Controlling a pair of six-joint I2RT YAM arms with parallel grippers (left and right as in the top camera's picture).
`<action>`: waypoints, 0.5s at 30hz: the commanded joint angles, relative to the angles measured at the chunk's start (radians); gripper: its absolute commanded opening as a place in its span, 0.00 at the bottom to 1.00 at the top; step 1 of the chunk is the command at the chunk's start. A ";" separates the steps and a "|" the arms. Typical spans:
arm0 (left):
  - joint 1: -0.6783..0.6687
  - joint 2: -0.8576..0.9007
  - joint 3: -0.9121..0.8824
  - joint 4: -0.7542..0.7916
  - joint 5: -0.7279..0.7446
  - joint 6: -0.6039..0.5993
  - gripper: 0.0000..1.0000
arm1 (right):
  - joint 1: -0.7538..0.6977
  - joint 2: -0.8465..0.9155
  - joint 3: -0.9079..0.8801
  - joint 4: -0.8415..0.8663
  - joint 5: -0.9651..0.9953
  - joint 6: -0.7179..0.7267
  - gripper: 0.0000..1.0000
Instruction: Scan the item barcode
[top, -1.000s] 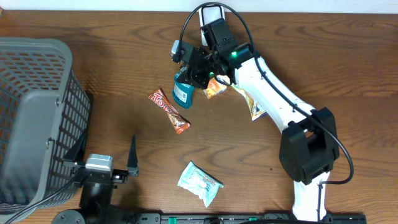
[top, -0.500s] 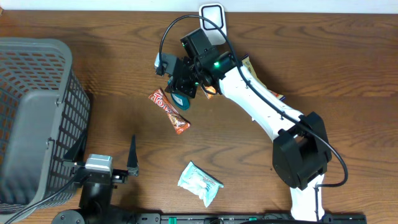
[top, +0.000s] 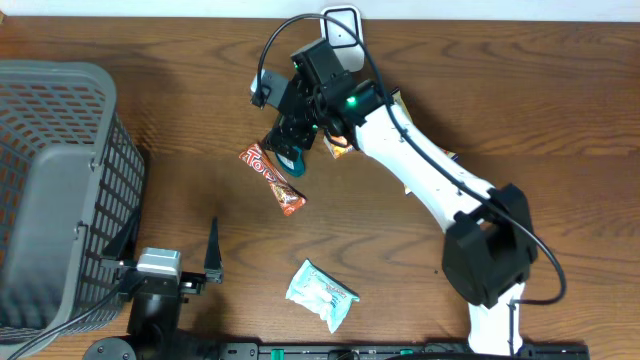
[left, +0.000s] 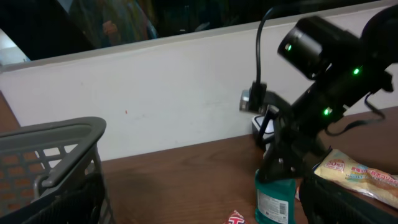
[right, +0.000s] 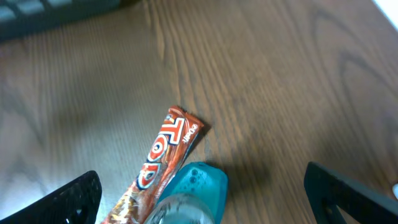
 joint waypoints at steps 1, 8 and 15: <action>-0.005 -0.006 0.002 0.006 -0.014 0.014 1.00 | 0.008 -0.118 0.034 -0.002 -0.001 0.130 0.99; -0.005 -0.006 0.002 0.017 -0.014 0.014 1.00 | 0.010 -0.142 0.032 -0.053 0.244 0.507 0.99; -0.005 -0.006 0.002 0.026 -0.014 0.014 1.00 | 0.025 -0.066 0.032 -0.166 0.286 0.690 0.99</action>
